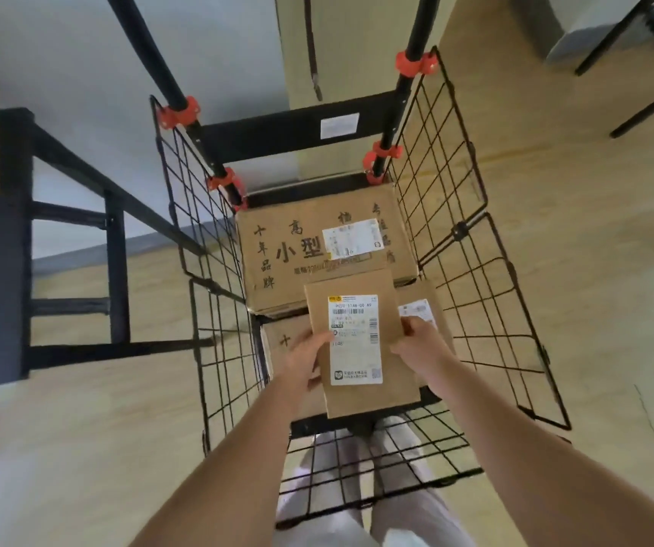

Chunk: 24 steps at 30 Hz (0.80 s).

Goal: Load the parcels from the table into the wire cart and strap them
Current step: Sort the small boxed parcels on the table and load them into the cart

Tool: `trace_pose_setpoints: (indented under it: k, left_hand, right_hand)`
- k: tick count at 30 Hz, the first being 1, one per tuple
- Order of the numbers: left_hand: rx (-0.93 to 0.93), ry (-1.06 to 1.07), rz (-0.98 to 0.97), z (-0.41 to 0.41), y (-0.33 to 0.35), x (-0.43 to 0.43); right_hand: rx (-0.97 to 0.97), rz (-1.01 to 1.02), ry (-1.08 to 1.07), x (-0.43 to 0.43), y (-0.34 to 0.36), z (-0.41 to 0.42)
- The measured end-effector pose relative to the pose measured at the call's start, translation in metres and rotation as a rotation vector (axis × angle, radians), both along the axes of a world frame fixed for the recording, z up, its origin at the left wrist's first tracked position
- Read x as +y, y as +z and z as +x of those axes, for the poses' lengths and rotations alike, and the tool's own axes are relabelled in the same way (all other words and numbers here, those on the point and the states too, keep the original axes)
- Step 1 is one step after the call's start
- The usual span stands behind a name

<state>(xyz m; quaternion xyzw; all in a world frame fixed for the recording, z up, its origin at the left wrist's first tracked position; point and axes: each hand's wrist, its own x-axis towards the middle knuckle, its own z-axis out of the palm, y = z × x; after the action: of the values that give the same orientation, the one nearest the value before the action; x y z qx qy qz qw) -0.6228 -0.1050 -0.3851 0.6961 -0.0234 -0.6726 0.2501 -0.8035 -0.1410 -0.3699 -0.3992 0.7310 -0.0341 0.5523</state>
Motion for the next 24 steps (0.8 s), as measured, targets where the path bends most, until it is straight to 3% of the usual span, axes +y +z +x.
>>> trace_pose_setpoints:
  k: [8,16,24]
  left_hand:
    - [0.010,-0.006,0.120,-0.009,-0.050,0.011]
    - [-0.115,0.032,0.158,-0.006,-0.088,0.018]
    - [-0.099,0.031,0.193,-0.010,-0.134,0.022]
  right_hand:
    - [0.153,0.136,0.208,-0.013,-0.059,0.002]
    - [0.103,0.222,0.287,-0.010,-0.095,0.009]
    - [0.257,0.079,0.422,-0.010,-0.130,0.006]
